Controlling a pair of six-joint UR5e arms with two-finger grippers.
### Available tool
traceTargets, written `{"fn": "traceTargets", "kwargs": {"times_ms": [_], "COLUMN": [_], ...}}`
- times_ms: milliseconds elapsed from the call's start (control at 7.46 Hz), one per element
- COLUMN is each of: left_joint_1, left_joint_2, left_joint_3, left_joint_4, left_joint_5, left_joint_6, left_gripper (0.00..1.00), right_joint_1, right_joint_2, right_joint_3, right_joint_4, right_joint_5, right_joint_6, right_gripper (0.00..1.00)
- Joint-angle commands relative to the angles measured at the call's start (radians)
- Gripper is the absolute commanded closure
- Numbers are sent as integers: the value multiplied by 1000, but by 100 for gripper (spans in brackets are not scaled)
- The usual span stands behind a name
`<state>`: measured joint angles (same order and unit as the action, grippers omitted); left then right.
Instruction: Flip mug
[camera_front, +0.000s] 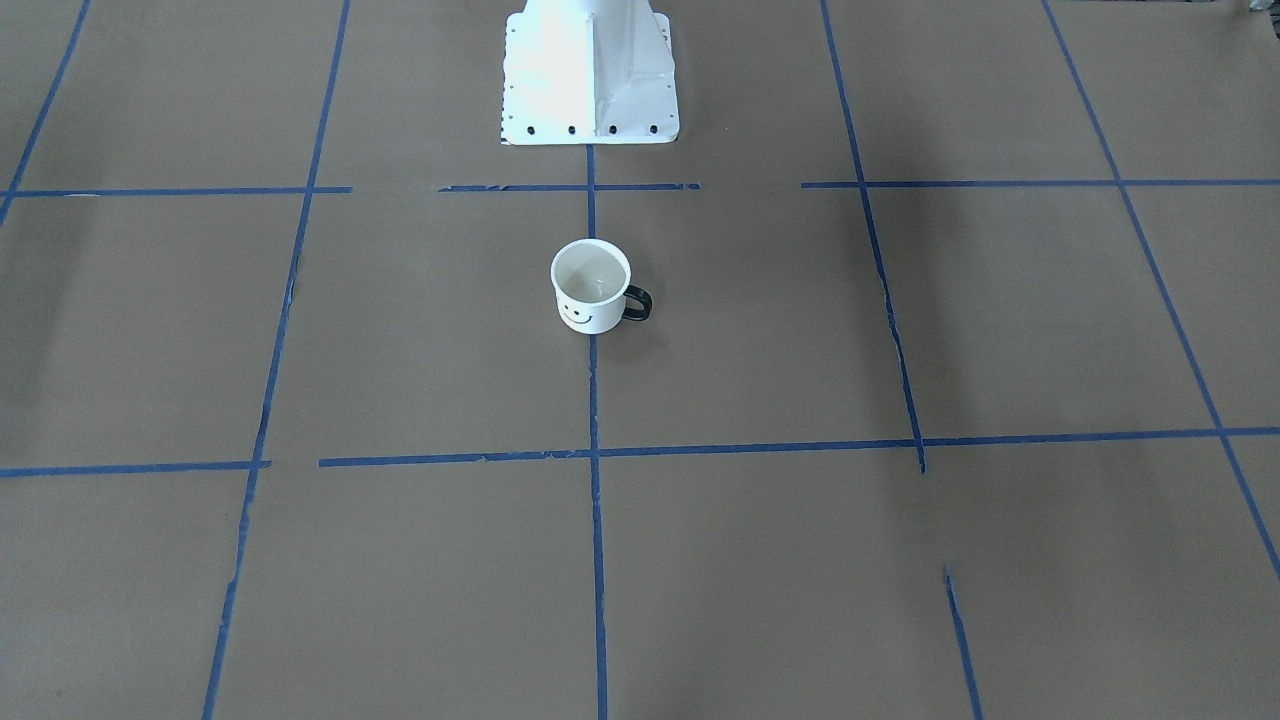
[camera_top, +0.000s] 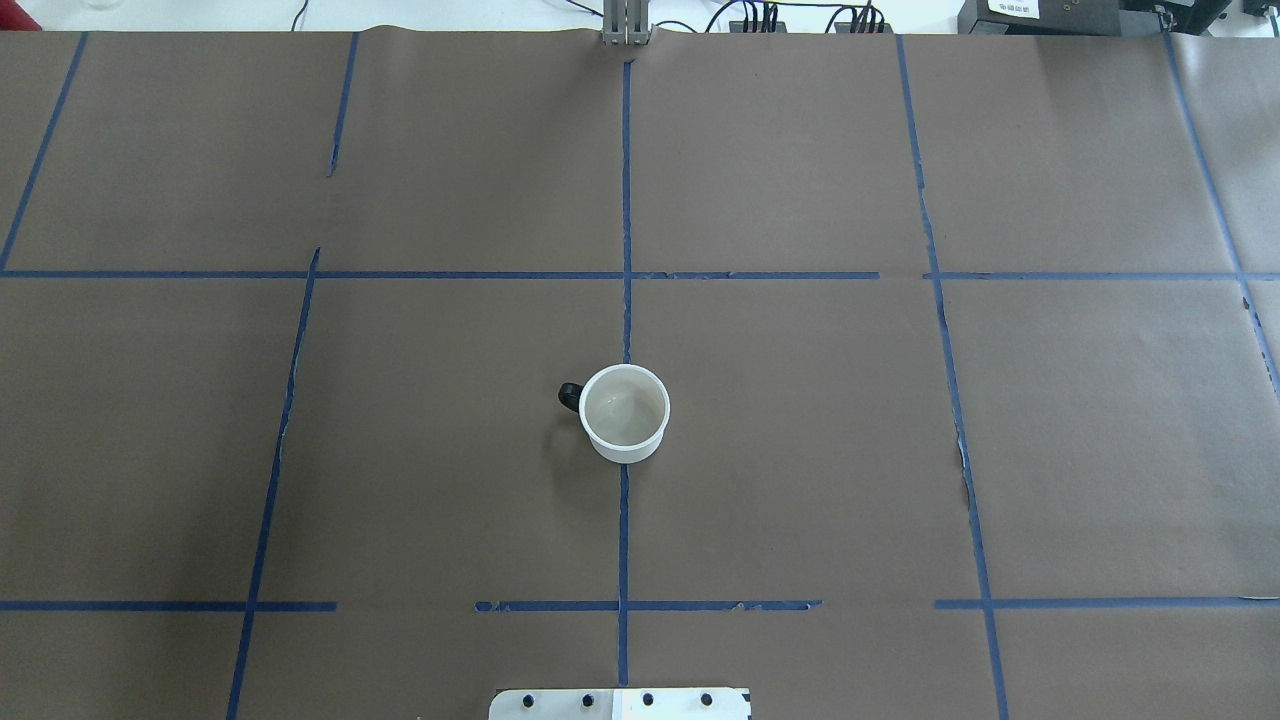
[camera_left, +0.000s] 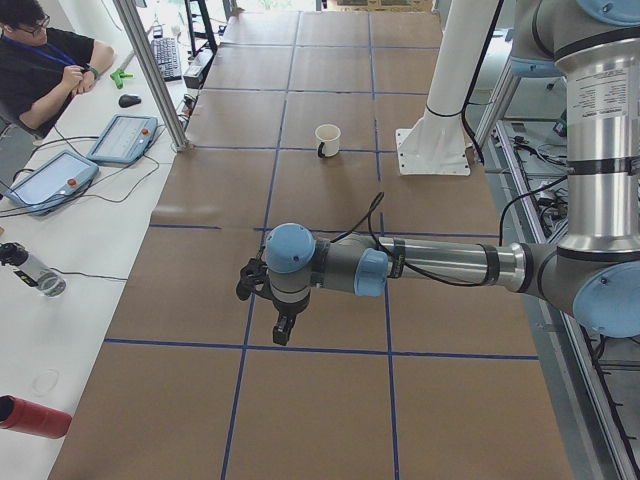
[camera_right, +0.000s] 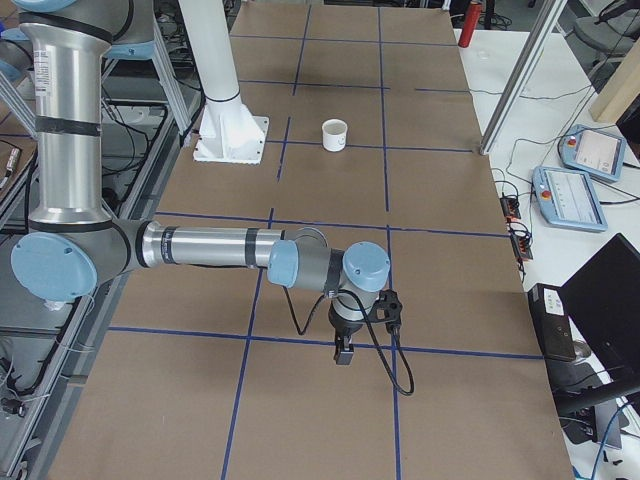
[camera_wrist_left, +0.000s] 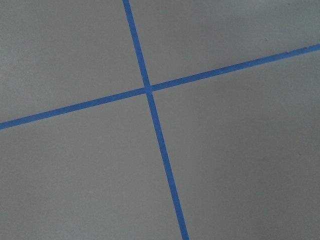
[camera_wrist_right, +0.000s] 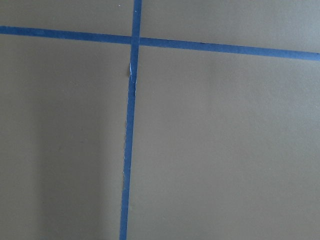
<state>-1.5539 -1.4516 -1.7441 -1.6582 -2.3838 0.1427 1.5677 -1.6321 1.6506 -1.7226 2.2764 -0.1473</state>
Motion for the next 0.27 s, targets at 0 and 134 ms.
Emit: {"fn": "traceTargets", "kwargs": {"times_ms": [0, 134], "left_joint_1": [0, 0], "left_joint_2": [-3, -3], "left_joint_3": [0, 2], "left_joint_4": [2, 2], "left_joint_5": [0, 0], "left_joint_6": [0, 0], "left_gripper": [0, 0], "right_joint_1": [0, 0], "right_joint_2": [0, 0], "right_joint_3": [0, 0], "right_joint_4": [0, 0], "right_joint_5": [0, 0], "right_joint_6": [0, 0], "right_gripper": [0, 0]}}
